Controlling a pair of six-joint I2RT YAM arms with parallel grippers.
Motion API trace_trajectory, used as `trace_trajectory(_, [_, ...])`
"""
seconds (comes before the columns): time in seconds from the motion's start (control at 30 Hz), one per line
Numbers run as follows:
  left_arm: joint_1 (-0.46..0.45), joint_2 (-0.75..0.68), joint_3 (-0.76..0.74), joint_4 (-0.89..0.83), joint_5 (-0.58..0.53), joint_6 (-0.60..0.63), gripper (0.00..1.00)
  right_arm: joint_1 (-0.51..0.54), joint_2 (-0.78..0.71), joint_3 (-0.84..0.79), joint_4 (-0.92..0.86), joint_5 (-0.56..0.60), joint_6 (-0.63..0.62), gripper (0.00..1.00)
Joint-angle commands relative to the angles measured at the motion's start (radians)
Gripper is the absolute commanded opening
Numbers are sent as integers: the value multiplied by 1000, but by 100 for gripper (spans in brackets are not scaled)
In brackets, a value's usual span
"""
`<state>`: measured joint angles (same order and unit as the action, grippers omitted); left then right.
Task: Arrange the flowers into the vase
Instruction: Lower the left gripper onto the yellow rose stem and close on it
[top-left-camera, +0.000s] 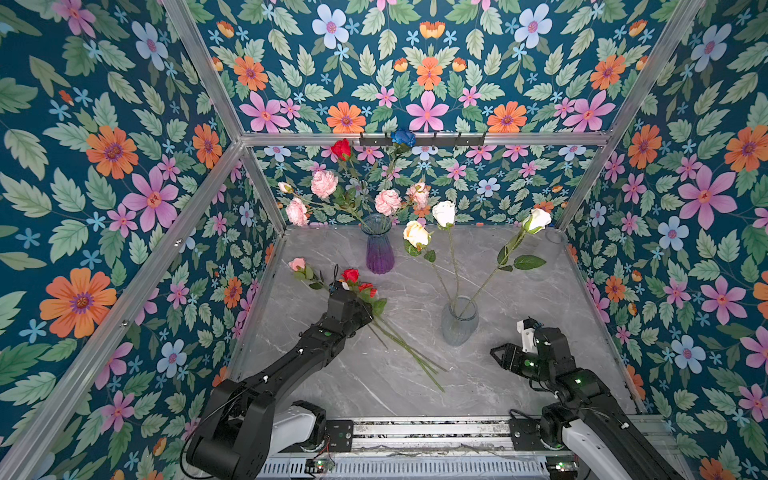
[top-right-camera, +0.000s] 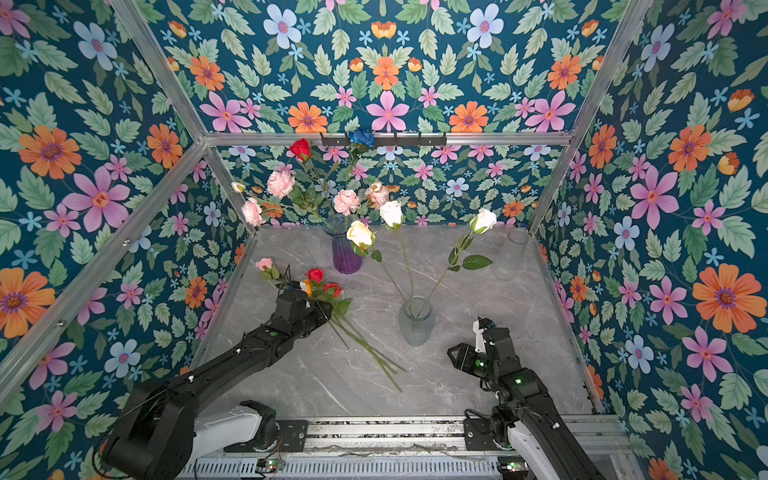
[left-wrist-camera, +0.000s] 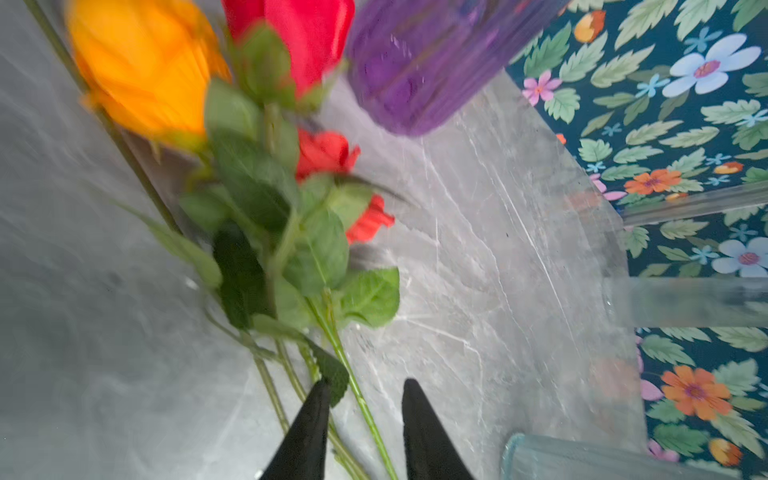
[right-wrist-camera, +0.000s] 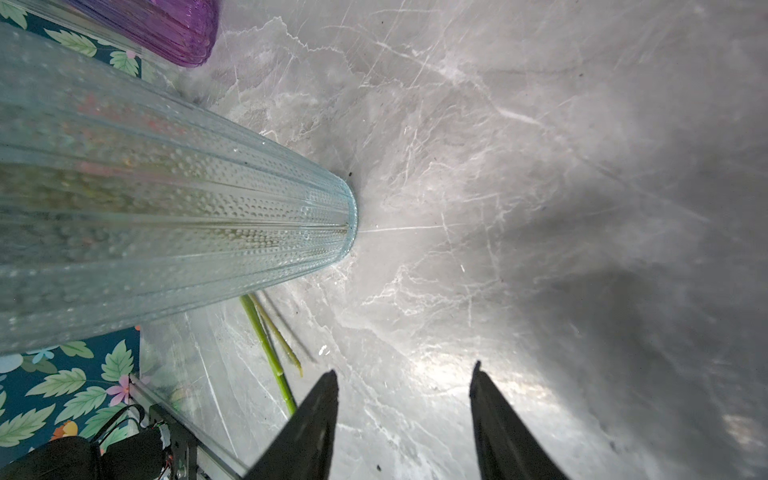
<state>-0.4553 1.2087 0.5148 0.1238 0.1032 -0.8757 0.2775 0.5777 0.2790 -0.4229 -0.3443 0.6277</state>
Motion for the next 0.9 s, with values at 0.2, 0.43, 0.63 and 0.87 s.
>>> trace_trajectory(0.2, [-103,99,33,70,-10,-199,38,1,0,3,16,4,-2,53])
trace_trajectory(0.43, [-105,172,84,-42,-40,-233,35,0,-8,2,13,6,-1,53])
trace_trajectory(0.63, [-120,231,123,-94,-49,-244,35,2,-8,3,15,5,-1,53])
trace_trajectory(0.87, [-121,302,133,-61,-39,-244,31,2,-2,3,16,3,-2,53])
